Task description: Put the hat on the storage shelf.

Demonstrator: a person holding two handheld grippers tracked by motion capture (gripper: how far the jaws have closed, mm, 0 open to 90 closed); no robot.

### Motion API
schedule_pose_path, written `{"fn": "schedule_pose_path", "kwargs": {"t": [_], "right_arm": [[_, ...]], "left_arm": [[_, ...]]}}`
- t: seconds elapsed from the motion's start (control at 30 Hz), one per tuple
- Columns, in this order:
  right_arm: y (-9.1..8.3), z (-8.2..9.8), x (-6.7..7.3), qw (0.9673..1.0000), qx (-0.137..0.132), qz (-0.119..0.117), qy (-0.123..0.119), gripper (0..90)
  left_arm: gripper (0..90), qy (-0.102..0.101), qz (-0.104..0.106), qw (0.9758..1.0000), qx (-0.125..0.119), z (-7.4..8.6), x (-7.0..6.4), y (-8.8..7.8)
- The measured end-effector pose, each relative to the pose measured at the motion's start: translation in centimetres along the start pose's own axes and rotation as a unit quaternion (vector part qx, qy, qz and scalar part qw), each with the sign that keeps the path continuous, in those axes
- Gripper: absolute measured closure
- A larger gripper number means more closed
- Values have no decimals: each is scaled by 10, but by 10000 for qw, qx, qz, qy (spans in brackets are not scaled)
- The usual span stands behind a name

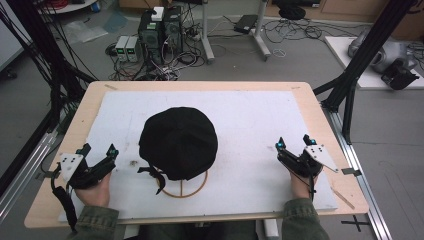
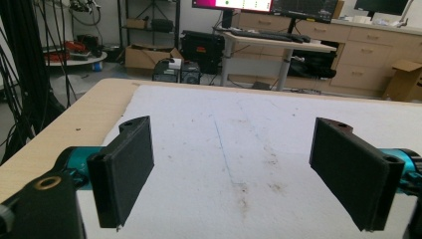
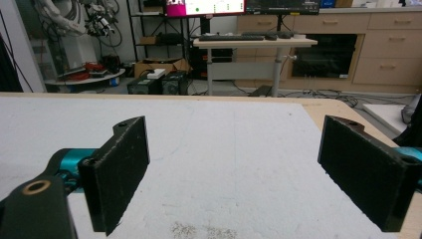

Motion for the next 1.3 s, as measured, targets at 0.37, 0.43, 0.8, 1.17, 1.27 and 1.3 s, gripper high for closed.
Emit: {"fn": "schedule_pose_path", "kwargs": {"t": [0.37, 0.43, 0.8, 1.17, 1.27, 1.3], "right_arm": [[-2, 0, 1, 10000, -8, -12, -74, 121], [-1, 0, 1, 10000, 27, -44, -59, 136], [-1, 0, 0, 10000, 44, -11, -56, 121], [-1, 0, -1, 10000, 61, -30, -51, 121], [-1, 0, 0, 10000, 80, -59, -3, 119], [-1, 0, 0, 9999, 86, -60, -15, 119]], "left_arm": [[179, 3, 10, 10000, 20, 0, 0, 0], [179, 10, 5, 10000, 26, 0, 1, 1], [179, 12, 40, 10000, 46, 1, 0, 2], [179, 2, 47, 10000, 61, 1, 0, 2], [179, 2, 55, 10000, 70, 1, 0, 2], [179, 2, 56, 10000, 70, 1, 0, 3]]}}
Point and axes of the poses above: each handheld gripper's, and its own axes: y roughly forward along the jaws, z roughly out of its underside, x roughly to its left, the point moved 1 cm from there along y, roughly forward along the jaws, and after that the axes turned 8 degrees about y, right-handed, at the moved point
